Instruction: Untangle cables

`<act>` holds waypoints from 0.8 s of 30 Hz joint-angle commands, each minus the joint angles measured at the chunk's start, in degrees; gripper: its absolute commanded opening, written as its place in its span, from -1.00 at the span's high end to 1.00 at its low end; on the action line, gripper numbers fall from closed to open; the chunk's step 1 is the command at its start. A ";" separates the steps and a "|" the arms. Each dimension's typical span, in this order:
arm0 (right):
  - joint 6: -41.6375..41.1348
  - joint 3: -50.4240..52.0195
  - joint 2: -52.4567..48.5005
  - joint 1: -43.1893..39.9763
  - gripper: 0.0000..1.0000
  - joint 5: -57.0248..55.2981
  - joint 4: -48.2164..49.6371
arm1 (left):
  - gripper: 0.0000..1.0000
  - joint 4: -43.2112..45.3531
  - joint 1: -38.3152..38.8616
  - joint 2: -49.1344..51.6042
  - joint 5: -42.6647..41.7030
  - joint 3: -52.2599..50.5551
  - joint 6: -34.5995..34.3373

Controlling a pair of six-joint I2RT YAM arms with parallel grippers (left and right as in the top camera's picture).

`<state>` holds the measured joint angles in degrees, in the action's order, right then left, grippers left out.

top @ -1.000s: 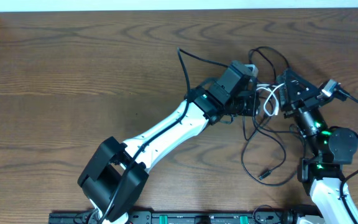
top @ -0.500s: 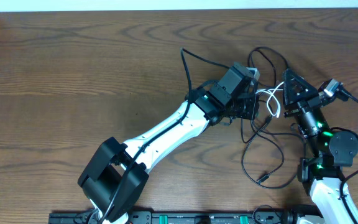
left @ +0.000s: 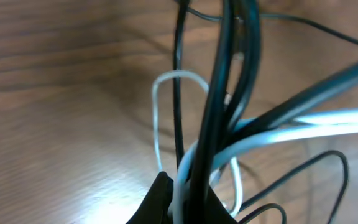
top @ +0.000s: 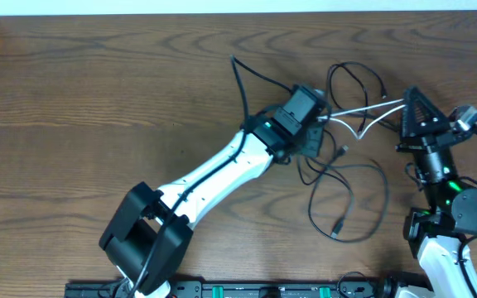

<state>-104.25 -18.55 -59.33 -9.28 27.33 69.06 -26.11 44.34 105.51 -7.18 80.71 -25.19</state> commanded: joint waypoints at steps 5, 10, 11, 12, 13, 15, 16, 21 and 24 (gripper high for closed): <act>-5.95 -0.52 0.50 -8.07 0.98 -2.80 5.05 | 0.83 -5.01 -7.41 -0.76 11.45 0.13 1.20; -7.65 -0.52 0.50 -11.91 0.98 -2.75 5.38 | 0.70 -6.91 -11.63 -0.72 15.26 0.13 3.04; -8.02 -0.52 0.50 -12.59 0.98 -2.67 5.35 | 0.66 -7.17 -12.52 -0.72 15.52 0.13 3.13; -8.02 -0.52 0.50 -13.14 0.98 -2.49 5.35 | 0.55 -7.30 -13.20 -0.72 15.47 0.13 3.10; -8.00 -0.52 0.50 -13.66 0.98 -2.32 5.35 | 0.50 -7.43 -13.97 -0.72 15.41 0.13 3.13; -8.02 -0.52 0.50 -14.75 0.98 -2.10 5.35 | 0.21 -7.76 -15.10 -0.72 15.43 0.13 3.13; -8.02 -0.52 0.50 -15.10 0.98 -2.10 5.35 | 0.14 -7.93 -15.61 -0.72 15.43 0.13 3.13; -8.70 -0.52 0.50 -16.98 0.98 -1.05 5.35 | 0.13 -7.98 -17.66 -0.72 15.43 0.13 3.13; -9.11 -0.52 0.50 -17.62 0.98 -0.55 5.35 | 0.13 -7.98 -18.29 -0.72 15.43 0.13 3.13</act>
<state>-112.46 -17.72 -59.44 -26.09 28.69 74.02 -33.93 26.35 104.25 6.02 81.30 -22.06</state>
